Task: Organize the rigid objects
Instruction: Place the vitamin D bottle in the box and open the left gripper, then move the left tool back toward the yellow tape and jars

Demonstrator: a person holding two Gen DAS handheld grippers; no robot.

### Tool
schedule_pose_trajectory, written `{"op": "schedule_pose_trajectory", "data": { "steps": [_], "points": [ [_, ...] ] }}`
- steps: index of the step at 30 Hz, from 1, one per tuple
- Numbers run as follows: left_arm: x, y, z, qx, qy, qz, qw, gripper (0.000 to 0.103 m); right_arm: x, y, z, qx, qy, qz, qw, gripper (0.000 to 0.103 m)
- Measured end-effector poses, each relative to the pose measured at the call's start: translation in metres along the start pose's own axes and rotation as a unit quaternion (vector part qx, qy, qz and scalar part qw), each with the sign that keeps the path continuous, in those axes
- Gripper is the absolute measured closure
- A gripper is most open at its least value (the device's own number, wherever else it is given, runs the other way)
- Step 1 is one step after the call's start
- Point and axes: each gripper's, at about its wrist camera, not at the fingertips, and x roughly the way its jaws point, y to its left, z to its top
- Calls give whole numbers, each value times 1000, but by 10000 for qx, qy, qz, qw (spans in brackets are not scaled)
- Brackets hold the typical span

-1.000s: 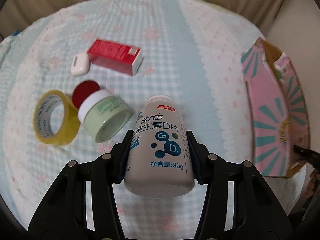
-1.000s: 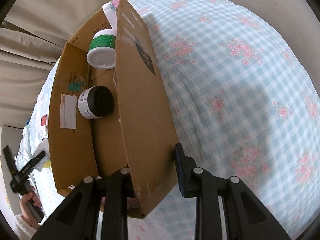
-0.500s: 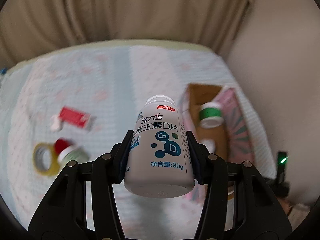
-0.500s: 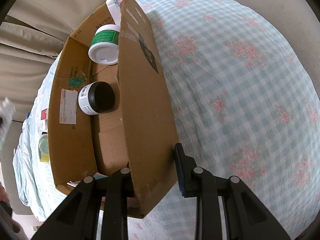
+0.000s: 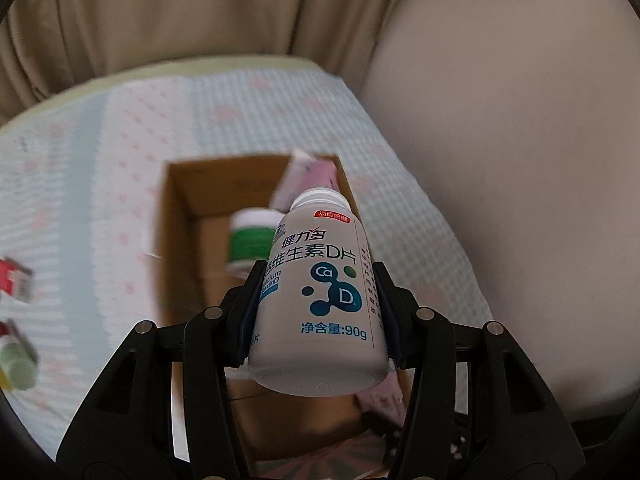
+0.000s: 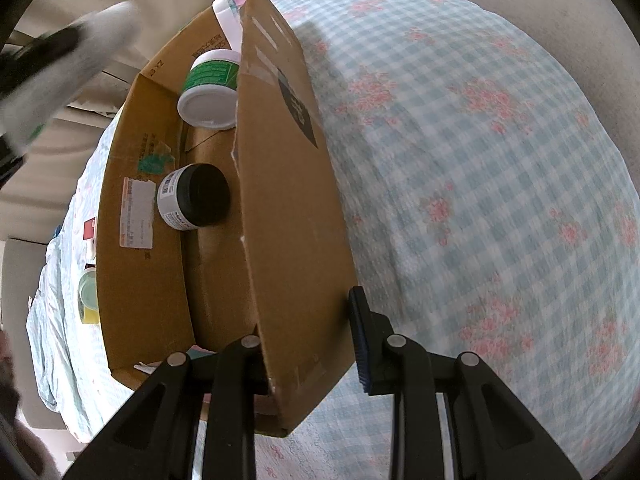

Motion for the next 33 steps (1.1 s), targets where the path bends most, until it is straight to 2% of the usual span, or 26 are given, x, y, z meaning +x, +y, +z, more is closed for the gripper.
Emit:
{"op": "schedule_pose_trajectory", "data": {
  "steps": [6,11,12,13,14,17,26,33],
  "points": [
    [49,4,-19,-71,427,185,9989,56,0,1,1,11,7,17,10000,79],
    [60,5,-24,-67,653,419,9970,56,0,1,3,40,28,32,10000,79],
    [57,4,-22,-71,634,405,9971,51,0,1,4,31,33,35,10000,79],
    [51,3,-21,-74,559,301,9980,40,0,0,4,20,38,38,10000,79],
    [44,2,-19,-76,472,271,9985,0,1,0,4,10,47,42,10000,79],
    [39,1,-17,-60,560,375,9977,0,2,-3,5,12,63,55,10000,79],
    [23,16,-19,-226,471,427,9977,0,2,-2,3,-29,44,64,10000,79],
    [-19,42,-25,-413,303,530,9973,0,1,-2,4,-74,79,69,9999,79]
  ]
}}
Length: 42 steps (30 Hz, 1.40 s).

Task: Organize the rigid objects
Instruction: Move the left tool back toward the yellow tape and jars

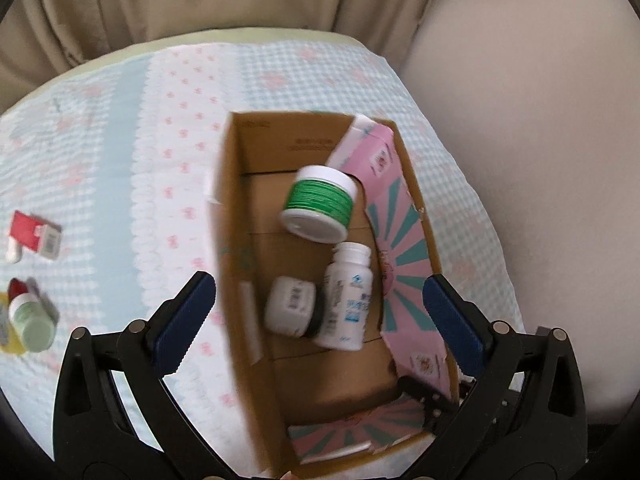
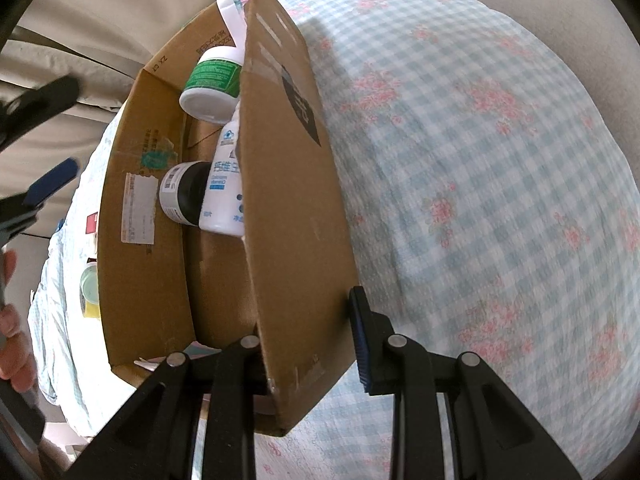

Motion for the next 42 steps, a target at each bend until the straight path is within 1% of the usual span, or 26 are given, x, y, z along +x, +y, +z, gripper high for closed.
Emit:
{"op": "schedule_pose_trajectory", "data": {
  "steps": [3,6,9,11,13,15,17,19,21,23,25,29,32,35,38,42],
  "points": [
    [-26,16,8,-6,-123,151,9998,0,0,1,1,-36,24,-11,10000,78],
    [-67,38,4,-24,-254,276,9993,0,1,2,2,-46,38,-24,10000,78],
    [-100,67,4,-134,-374,435,9983,0,1,3,3,-76,54,-38,9999,78],
    [-116,89,-2,-173,-486,623,9967,0,2,4,3,-100,66,-45,9999,78],
    [-132,115,-11,-180,-532,860,9947,0,2,4,3,-119,76,-48,9999,78],
    [-143,139,-23,-219,-507,1048,9930,0,2,5,4,-146,85,-49,9998,78],
    [-153,171,-38,-338,-470,1312,9897,0,3,6,4,-169,86,-52,9998,79],
    [-159,204,-54,-556,-463,1584,9847,0,3,6,4,-157,82,-49,9998,79],
    [-164,243,-76,-864,-524,1835,9778,0,4,7,4,-147,73,-62,9998,79],
    [-162,281,-99,-1135,-587,2109,9691,0,4,9,4,-133,64,-74,9999,79],
    [-155,306,-118,-1298,-610,2249,9638,0,5,9,4,-106,53,-71,9999,79],
    [-119,356,-152,-1478,-566,2377,9583,0,4,7,3,-89,33,-77,9999,79],
    [-92,374,-165,-1514,-541,2338,9589,0,3,8,2,-92,13,-113,9999,79],
    [-62,395,-171,-1633,-552,2263,9587,0,2,9,0,-90,-8,-129,9999,79],
    [-43,405,-177,-1763,-631,2209,9572,0,1,9,0,-58,-3,-115,9999,79],
    [-29,416,-174,-1794,-832,2042,9588,0,0,9,0,-101,7,-124,9999,79]
  ]
}}
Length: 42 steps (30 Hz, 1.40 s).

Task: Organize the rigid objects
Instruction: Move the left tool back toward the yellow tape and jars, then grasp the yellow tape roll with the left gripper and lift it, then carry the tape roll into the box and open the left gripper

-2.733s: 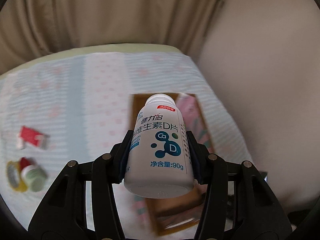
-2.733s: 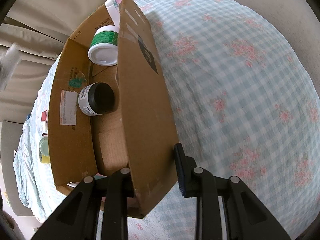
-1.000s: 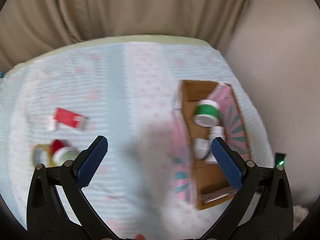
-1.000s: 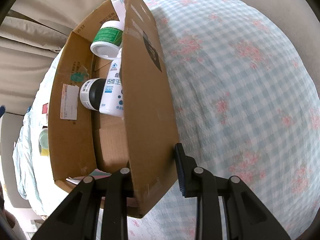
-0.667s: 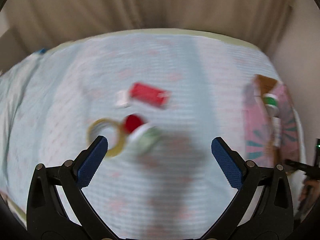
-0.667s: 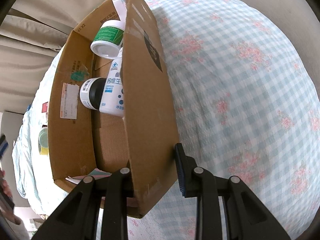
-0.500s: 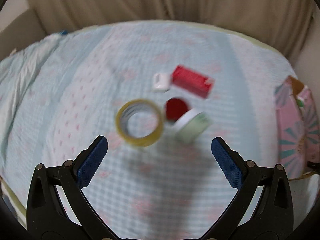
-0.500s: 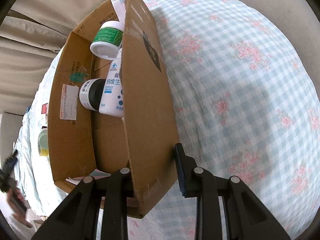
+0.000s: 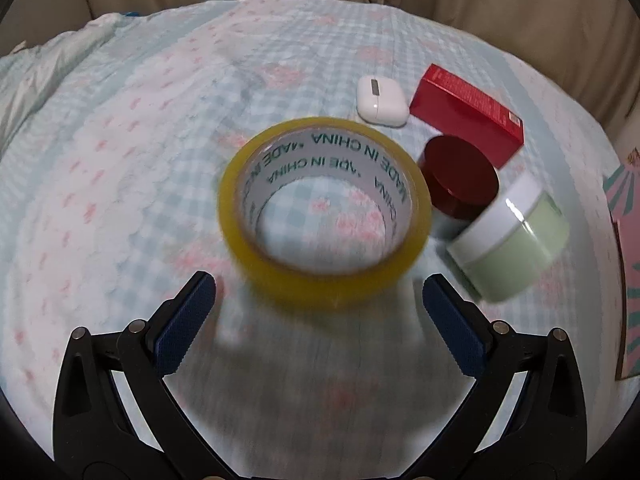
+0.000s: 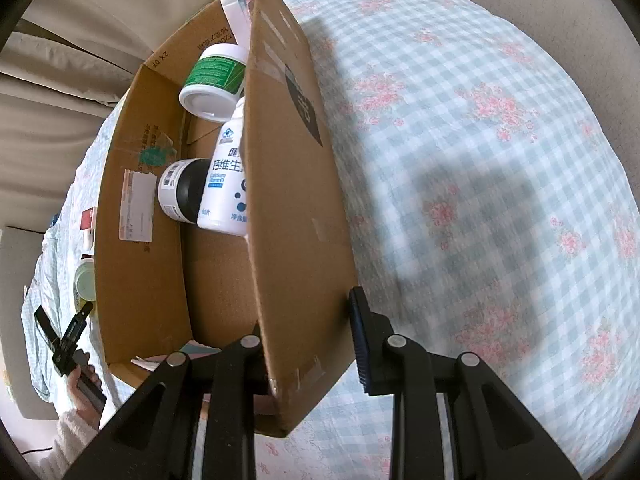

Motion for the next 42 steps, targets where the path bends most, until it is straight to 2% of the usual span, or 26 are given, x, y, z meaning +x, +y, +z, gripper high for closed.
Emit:
{"op": "schedule_pose_trajectory", "data": {
  "steps": [5,13,14,27,32,36,42],
  "points": [
    [19,-4,17,167,-113,102,9997,0,-1,-1,1,38,-26,13,10000,79],
    [25,-8,32,349,-228,214,9989,0,-1,-5,-1,130,-72,30,9999,79],
    [25,-8,33,378,-237,195,9988,5,-1,-5,-1,135,-77,30,9999,79],
    [8,-9,32,333,-171,241,9990,6,-1,-6,-2,184,-86,20,9998,79],
    [-24,-7,35,295,-134,314,9990,6,-2,-5,-1,199,-49,-3,9998,79],
    [-66,-19,52,369,-219,314,9986,6,-2,-4,1,176,-26,-5,9998,79],
    [-137,-78,93,846,-535,67,9950,6,-2,-3,4,115,27,-17,9999,79]
  ]
}}
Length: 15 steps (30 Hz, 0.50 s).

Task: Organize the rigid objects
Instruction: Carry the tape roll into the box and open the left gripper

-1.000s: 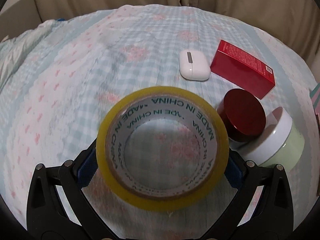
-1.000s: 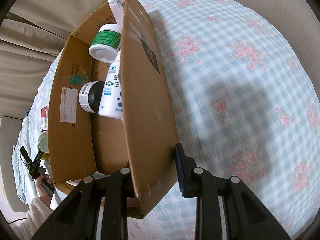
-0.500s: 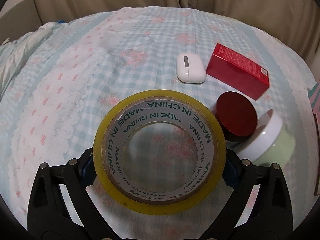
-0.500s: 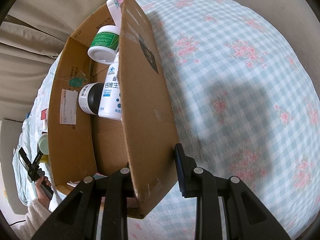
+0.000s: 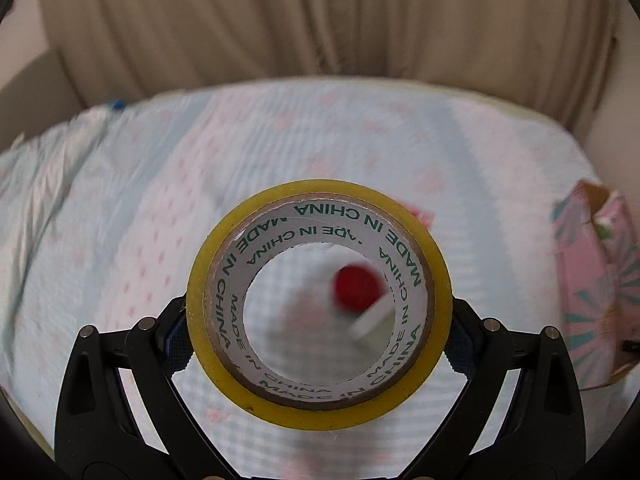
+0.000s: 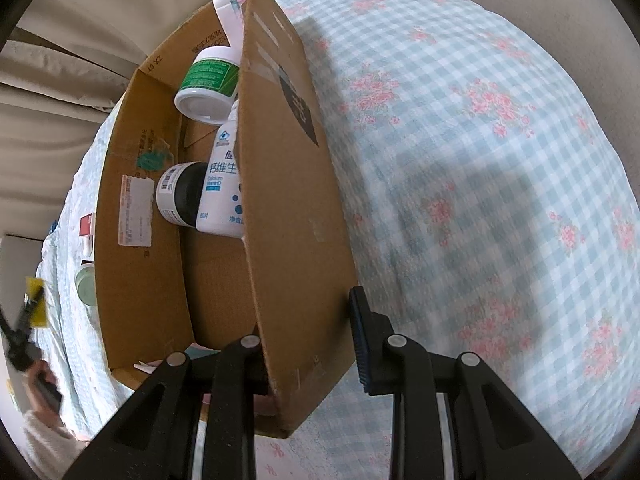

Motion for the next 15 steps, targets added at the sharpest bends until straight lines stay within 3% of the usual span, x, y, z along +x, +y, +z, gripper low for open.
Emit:
{"op": "schedule_pose_trajectory", "data": {
  "steps": [7,15],
  "points": [
    [-58,-107,55,400,-391,-803,9952,6,-1,-3,0,-1,5,59,10000,78],
    [-58,-234,60,641,-268,-1753,9821,6,-2,-10,-4,130,-61,119,9998,78]
  ]
}}
